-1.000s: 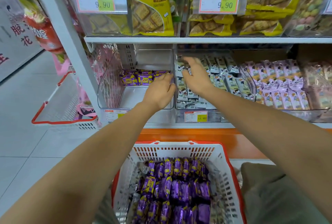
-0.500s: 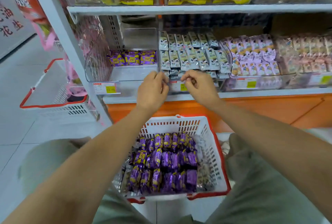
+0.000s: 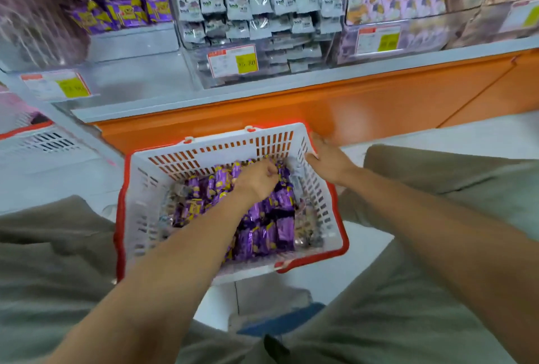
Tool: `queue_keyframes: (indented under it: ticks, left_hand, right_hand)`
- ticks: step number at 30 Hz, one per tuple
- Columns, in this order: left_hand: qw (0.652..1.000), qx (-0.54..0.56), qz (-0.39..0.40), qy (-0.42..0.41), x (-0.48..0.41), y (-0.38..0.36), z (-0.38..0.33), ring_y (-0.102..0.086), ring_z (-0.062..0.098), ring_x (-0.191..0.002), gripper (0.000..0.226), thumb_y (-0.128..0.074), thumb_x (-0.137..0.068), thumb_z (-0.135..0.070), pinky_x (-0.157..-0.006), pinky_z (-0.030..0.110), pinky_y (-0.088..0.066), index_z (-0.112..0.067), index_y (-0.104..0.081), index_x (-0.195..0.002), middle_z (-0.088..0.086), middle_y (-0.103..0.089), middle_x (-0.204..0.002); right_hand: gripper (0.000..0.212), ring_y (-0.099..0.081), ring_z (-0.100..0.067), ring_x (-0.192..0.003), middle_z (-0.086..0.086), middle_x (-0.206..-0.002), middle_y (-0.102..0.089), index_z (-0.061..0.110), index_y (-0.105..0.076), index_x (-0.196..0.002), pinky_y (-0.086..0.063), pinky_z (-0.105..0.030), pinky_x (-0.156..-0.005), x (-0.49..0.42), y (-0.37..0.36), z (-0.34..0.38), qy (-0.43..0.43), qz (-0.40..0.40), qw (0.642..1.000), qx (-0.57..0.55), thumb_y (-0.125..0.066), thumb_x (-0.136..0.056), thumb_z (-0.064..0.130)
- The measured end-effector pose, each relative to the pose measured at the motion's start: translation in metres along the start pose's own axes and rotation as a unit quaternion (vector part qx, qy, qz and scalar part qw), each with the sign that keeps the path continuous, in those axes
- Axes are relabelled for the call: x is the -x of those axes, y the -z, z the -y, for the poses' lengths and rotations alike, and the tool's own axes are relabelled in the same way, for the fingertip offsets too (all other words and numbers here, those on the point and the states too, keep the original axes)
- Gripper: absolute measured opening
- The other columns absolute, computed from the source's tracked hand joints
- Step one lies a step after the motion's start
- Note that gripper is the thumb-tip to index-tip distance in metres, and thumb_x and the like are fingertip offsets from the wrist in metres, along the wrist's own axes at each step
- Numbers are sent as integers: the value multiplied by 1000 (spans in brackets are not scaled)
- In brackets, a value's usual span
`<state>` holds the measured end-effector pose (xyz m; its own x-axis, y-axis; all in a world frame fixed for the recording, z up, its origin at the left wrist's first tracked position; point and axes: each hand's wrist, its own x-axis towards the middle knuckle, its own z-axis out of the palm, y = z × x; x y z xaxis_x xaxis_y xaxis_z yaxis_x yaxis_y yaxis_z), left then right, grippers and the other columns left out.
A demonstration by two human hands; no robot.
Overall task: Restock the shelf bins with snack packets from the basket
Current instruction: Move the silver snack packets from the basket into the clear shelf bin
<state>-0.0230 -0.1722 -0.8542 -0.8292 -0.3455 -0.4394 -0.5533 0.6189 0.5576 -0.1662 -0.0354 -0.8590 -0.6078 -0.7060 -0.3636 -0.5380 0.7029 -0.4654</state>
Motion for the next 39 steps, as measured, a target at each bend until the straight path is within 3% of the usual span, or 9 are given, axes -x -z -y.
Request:
queue_keyframes:
  ticks: [4, 6, 9, 12, 14, 16, 20, 34, 39]
  left_hand:
    - [997, 19, 64, 27, -29, -21, 1, -36, 16, -59, 20, -40, -103, -19, -57, 30, -32, -18, -46, -84, 1, -40, -69]
    - [992, 70, 86, 59, -44, -30, -1, -38, 9, -62, 12, -41, -103, -22, -57, 26, -34, -23, -53, -100, -8, -37, -73]
    - [979, 140, 104, 103, -62, -42, -8, -43, 13, -59, 41, -41, -104, -22, -57, 31, -39, -22, -37, -145, -7, -45, -79]
    - [966, 192, 131, 108, -71, -47, -25, -50, 11, -69, 46, -37, -105, -19, -68, 28, -42, -24, -29, -150, 6, -55, -127]
    - [957, 229, 130, 122, -74, -49, -38, -56, 22, -110, 43, -33, -106, -16, -88, 27, -41, -21, -34, -148, 8, -40, -148]
    - [925, 315, 118, 178, -81, -54, -43, -54, 28, -119, 35, -32, -105, -16, -96, 31, -46, -21, -47, -137, 11, -53, -136]
    - [853, 438, 113, 260, -93, -60, -42, -53, 16, -59, 19, -42, -99, -20, -57, 26, -49, -15, -60, -98, 5, -56, -76]
    - [923, 320, 106, 187, -51, 13, -4, -33, 15, -57, 22, -35, -105, -32, -54, 29, -37, -20, -42, -122, 3, -35, -72]
    - [907, 376, 104, 160, -32, 26, -2, -29, 14, -50, 19, -32, -104, -27, -55, 29, -37, -17, -46, -112, -5, -29, -54]
  right_hand:
    - [54, -46, -31, -128, -13, -150, -35, 12, -25, -152, -39, -37, -103, -5, -3, -11, 36, -66, 997, -23, -42, -101, 19]
    - [55, -44, -28, -130, -7, -156, -28, 15, -22, -153, -38, -38, -102, -3, -7, -19, 58, -81, 995, -25, -41, -102, 21]
    - [58, -36, -25, -138, 1, -162, -13, 18, -14, -156, -36, -42, -108, 0, -18, -33, 89, -82, 992, -27, -39, -104, 25]
    - [58, -28, -20, -143, 3, -163, -8, 18, -13, -156, -33, -38, -110, 1, -27, -43, 113, -88, 988, -53, -37, -104, 27]
    - [56, -25, -18, -145, 1, -163, -9, 16, -15, -155, -31, -34, -111, 0, -30, -45, 122, -99, 986, -62, -37, -104, 26]
    - [56, -26, -19, -145, -1, -163, -11, 14, -17, -155, -28, -30, -110, -2, -30, -46, 127, -107, 984, -62, -38, -104, 24]
    - [56, -23, -17, -146, -2, -163, -9, 12, -16, -155, -24, -21, -105, -1, -31, -46, 131, -101, 983, -85, -38, -104, 22]
    - [75, -5, -16, -149, 1, -160, -19, 21, -23, -153, -3, -46, -119, -4, -22, -14, 162, -76, 980, 92, -55, -92, 49]
    - [56, -41, -17, -131, 1, -135, -55, 26, -44, -139, -4, -36, -108, -10, -22, 11, 165, -51, 977, 123, -64, -88, 37]
